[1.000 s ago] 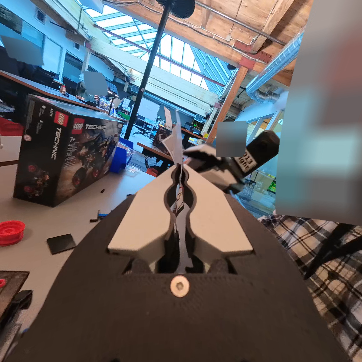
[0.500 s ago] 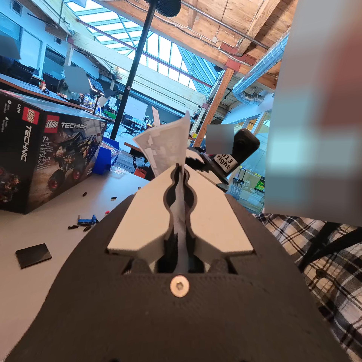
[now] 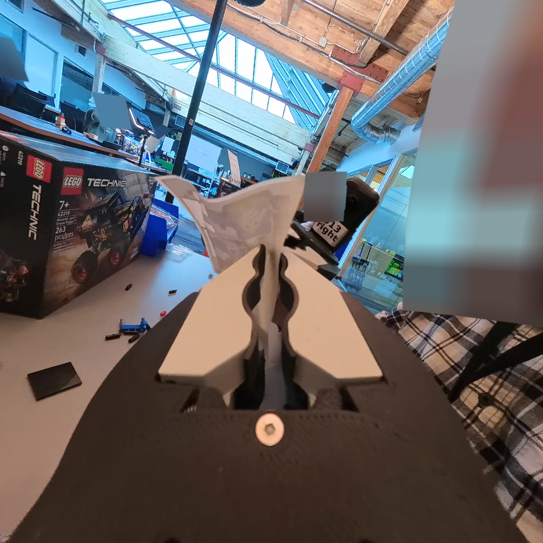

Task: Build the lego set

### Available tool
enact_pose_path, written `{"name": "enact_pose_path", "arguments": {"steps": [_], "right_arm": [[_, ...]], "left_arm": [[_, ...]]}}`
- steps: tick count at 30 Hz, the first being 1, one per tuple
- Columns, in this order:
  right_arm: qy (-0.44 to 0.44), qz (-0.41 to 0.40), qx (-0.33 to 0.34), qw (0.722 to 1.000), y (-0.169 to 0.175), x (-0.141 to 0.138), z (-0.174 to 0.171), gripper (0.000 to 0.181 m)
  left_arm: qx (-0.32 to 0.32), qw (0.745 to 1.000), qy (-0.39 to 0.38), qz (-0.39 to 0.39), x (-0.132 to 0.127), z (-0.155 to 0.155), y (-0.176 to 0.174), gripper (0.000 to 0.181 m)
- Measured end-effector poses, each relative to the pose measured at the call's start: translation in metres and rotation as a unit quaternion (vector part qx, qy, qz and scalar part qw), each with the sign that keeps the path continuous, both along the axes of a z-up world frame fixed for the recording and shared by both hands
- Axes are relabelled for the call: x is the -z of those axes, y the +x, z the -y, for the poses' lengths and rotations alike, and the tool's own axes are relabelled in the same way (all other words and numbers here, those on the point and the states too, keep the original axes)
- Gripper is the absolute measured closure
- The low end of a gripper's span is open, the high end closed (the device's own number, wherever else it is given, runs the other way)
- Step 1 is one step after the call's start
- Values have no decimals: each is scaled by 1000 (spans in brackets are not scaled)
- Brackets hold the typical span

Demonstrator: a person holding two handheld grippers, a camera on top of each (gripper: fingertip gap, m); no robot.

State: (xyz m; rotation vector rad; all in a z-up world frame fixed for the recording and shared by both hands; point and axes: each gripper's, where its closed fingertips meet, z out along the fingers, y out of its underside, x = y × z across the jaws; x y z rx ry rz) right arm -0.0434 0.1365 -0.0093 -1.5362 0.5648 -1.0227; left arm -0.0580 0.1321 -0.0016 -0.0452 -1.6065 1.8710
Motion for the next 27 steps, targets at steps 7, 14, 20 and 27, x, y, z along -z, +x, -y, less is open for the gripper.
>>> {"name": "enact_pose_path", "arguments": {"steps": [7,14,20,27], "right_arm": [[18,7,-3,1000,-2,-5,2,176],[-47,41,39,997,-1,-5,1,176],[-50,44,42,997,-2,-6,3,181],[-55,47,46,996,-3,-6,3,181]], "left_arm": [[-3,1000,-6,-7,-1,-1,3,181],[-10,1000,0,-16,1,1,5,181],[-6,1000,2,-17,2,2,4,181],[-6,1000,4,-18,2,2,4,181]]}}
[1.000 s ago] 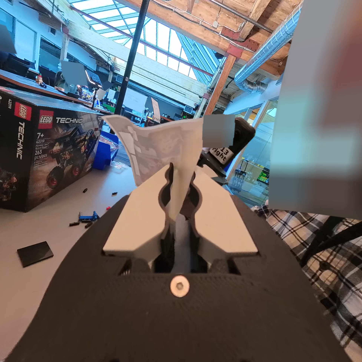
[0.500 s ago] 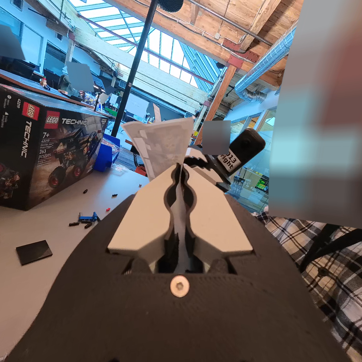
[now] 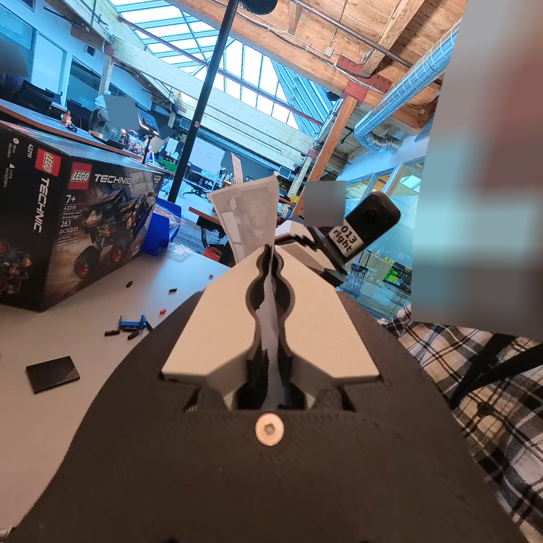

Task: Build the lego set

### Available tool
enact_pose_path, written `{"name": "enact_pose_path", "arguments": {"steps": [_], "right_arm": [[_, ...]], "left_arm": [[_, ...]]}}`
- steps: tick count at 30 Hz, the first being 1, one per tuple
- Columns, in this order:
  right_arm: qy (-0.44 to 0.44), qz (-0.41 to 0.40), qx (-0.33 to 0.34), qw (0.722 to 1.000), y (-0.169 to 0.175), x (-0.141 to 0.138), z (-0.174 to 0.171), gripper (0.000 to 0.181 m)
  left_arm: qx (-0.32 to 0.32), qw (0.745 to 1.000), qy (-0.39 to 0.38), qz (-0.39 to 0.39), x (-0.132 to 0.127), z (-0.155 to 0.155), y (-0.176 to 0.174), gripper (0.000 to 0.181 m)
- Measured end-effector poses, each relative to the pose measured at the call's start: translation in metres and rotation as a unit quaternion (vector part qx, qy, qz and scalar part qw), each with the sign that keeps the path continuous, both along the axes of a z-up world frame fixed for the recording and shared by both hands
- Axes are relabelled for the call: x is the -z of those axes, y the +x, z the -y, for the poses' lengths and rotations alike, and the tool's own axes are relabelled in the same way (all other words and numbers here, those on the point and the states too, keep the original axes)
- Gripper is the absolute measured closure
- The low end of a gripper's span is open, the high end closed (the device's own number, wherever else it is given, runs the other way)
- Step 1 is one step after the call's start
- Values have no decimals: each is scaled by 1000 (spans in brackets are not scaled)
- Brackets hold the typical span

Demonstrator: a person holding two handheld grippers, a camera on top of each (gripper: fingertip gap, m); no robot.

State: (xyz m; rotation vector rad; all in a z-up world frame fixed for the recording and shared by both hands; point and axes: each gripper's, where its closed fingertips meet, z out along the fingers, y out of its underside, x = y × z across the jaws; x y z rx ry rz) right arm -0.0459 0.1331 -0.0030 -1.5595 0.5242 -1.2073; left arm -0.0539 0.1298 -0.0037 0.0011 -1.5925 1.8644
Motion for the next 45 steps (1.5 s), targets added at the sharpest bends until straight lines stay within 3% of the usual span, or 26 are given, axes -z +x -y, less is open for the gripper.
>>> {"name": "enact_pose_path", "arguments": {"steps": [22,29,37,45], "right_arm": [[214,6,-28,976,-10,-30,58,181],[228,15,-16,973,-13,-34,72,181],[206,1,-9,978,-10,-28,71,181],[175,-21,-4,984,-4,-18,64,181]], "left_arm": [[-44,998,24,-30,4,-7,28,181],[-115,991,72,-19,25,-21,49,181],[-221,955,197,24,77,-42,75,181],[-283,917,266,94,112,-49,85,162]]}}
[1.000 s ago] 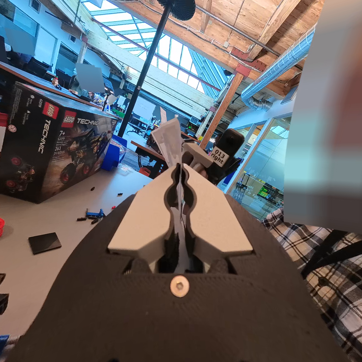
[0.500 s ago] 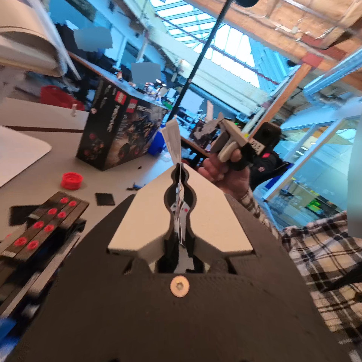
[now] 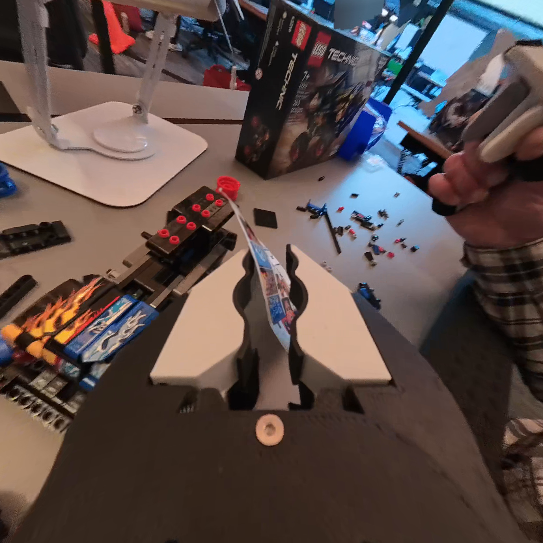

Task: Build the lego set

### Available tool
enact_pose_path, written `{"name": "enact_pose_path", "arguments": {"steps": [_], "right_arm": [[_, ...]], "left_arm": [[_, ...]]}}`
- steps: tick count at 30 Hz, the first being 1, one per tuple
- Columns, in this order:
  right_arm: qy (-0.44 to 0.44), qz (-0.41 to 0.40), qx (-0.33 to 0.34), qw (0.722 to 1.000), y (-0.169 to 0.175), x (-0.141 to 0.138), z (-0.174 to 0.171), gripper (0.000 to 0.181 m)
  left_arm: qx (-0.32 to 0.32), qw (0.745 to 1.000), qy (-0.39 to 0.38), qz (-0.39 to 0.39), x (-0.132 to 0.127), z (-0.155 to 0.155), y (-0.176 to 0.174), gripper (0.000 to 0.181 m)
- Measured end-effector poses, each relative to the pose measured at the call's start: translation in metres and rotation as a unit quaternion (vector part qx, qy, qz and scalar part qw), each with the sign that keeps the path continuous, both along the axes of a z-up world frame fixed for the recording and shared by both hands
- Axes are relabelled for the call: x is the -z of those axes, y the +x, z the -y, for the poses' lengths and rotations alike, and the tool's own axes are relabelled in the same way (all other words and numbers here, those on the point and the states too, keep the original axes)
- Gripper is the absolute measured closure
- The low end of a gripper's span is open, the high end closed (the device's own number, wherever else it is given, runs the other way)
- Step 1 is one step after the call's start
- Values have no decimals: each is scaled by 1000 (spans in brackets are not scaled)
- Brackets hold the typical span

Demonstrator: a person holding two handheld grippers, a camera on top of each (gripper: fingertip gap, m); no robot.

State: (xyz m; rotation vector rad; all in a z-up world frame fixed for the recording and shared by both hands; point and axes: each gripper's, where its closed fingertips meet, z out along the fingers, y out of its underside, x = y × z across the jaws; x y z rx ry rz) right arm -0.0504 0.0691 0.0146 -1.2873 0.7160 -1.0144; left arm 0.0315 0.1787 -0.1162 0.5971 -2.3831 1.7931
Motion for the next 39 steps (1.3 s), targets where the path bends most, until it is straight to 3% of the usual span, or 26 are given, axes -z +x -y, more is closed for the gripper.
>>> {"name": "enact_pose_path", "arguments": {"steps": [6,12,19,25,29,39], "right_arm": [[-46,-8,18,999,1,7,-1,181],[-138,9,64,988,1,13,-9,181],[-271,47,129,953,-2,19,-22,181],[-423,104,188,880,-8,28,-44,181],[-478,124,194,848,-10,38,-60,181],[-502,141,182,834,-10,45,-75,181]], "left_arm": [[-43,994,44,94,-1,-10,11,142],[-38,991,18,126,-22,-21,10,138],[45,982,-7,186,-48,-11,-26,143],[138,984,-91,72,-63,11,-59,149],[179,974,-140,9,-76,18,-69,155],[237,958,-156,-52,-76,25,-80,161]]}}
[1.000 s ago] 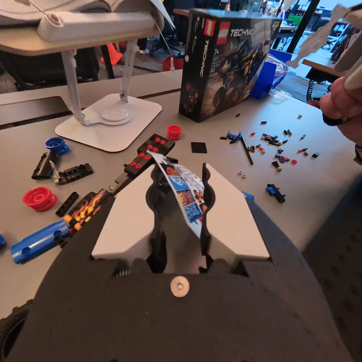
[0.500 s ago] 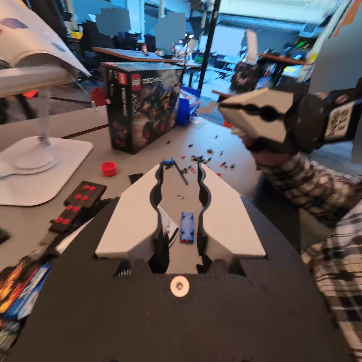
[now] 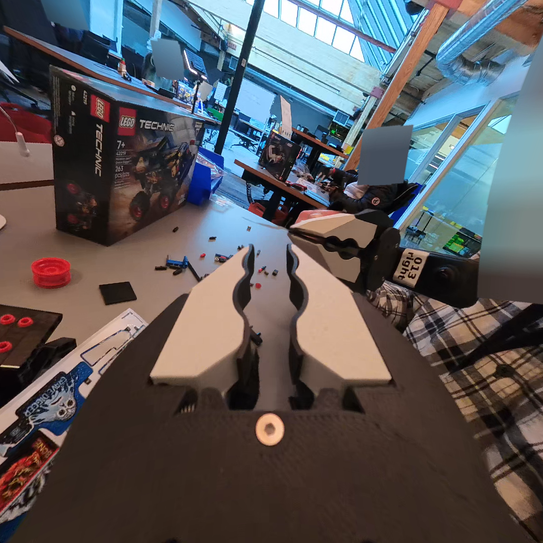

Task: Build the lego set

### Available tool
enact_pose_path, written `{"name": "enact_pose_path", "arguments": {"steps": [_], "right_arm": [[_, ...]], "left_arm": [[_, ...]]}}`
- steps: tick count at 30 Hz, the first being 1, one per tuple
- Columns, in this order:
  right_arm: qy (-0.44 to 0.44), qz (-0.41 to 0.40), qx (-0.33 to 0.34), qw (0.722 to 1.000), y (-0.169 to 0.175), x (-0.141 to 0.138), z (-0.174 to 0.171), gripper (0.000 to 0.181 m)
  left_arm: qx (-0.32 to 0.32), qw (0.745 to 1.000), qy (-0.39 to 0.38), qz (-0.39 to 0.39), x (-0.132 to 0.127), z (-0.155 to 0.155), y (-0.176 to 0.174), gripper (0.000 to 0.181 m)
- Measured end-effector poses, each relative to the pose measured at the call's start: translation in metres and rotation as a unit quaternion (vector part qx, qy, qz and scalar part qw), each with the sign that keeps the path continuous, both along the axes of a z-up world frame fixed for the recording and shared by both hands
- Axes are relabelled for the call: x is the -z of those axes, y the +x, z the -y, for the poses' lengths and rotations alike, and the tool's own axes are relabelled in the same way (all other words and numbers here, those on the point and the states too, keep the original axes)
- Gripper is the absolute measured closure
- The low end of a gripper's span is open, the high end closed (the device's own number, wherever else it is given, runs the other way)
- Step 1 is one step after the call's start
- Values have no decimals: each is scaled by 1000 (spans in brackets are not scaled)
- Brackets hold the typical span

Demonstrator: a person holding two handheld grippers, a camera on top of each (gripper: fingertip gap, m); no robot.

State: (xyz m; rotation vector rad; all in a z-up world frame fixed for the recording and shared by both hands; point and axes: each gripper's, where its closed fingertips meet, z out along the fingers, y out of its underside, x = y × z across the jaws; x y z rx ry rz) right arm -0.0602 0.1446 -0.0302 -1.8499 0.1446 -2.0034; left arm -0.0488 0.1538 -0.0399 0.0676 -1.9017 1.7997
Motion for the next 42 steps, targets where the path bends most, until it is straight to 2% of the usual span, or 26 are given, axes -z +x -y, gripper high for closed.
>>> {"name": "enact_pose_path", "arguments": {"steps": [9,14,23,30,42], "right_arm": [[-5,-18,-41,999,-4,8,-13,181],[-6,-26,-58,998,-8,10,-17,181],[-13,-36,-76,996,-11,14,-22,181],[-14,-49,-92,994,-12,18,-25,181],[-18,-50,-97,994,-14,18,-27,181]], "left_arm": [[52,998,-6,-36,5,6,-7,164],[78,992,-30,-98,3,7,-3,168],[108,986,-24,-122,6,11,-8,173],[117,985,-21,-124,7,13,-12,181],[89,989,-8,-119,13,17,-6,181]]}}
